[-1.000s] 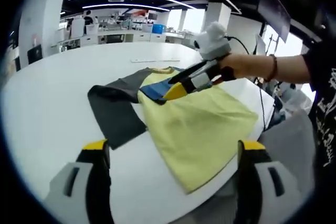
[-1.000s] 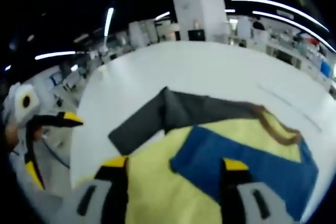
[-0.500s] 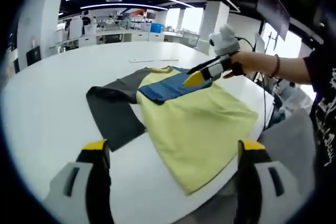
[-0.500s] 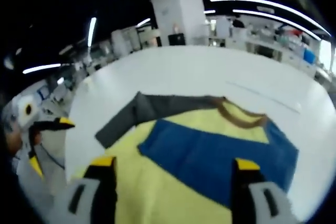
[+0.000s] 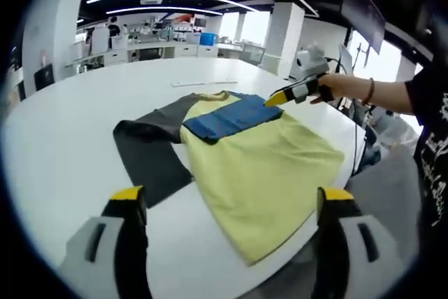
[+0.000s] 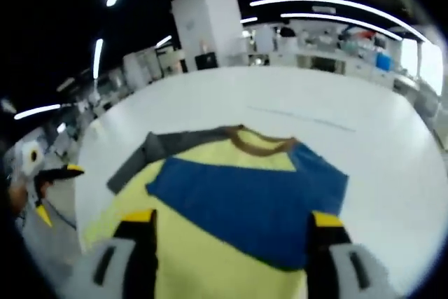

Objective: Fold the garment on the visible template until the final outline fits inside the template.

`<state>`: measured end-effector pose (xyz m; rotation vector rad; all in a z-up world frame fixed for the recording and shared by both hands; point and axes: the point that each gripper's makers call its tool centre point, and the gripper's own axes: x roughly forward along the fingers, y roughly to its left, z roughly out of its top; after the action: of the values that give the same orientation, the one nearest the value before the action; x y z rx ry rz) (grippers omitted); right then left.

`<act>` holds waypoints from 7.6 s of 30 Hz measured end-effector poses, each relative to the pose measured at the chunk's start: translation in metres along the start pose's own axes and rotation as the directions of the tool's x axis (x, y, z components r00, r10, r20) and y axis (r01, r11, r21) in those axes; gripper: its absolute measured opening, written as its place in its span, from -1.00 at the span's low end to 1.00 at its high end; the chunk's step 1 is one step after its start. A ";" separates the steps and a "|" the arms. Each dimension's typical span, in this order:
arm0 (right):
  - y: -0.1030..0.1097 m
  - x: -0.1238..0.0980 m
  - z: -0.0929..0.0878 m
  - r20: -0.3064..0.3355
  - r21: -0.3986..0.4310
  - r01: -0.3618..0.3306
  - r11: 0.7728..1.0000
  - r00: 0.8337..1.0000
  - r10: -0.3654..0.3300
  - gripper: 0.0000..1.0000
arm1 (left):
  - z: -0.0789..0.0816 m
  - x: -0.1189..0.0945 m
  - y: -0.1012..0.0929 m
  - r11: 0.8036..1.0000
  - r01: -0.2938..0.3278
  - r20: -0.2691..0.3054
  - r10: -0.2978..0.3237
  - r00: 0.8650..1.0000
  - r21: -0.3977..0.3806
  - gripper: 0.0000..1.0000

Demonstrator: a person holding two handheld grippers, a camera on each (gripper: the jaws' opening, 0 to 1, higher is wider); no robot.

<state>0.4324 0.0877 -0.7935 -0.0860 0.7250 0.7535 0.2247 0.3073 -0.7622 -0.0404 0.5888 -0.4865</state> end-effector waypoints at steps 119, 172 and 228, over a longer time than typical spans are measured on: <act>-0.093 -0.056 -0.045 -0.014 0.158 0.146 0.977 0.989 -0.146 0.01 | -0.012 0.000 0.046 0.992 -0.103 -0.023 0.101 0.995 -0.077 0.80; -0.006 -0.144 -0.036 0.132 -0.026 0.073 0.997 0.989 -0.069 0.98 | -0.049 0.029 0.124 0.869 -0.439 -0.132 0.419 0.898 -0.231 -0.52; 0.016 -0.155 -0.031 0.127 -0.082 0.045 0.996 0.991 -0.034 0.98 | -0.016 -0.031 0.208 0.823 -0.548 -0.142 0.531 0.835 -0.148 -1.00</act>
<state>0.3261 -0.0027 -0.7168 -0.1285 0.5705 0.7448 0.2830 0.5069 -0.7949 -0.0229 0.7049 0.1257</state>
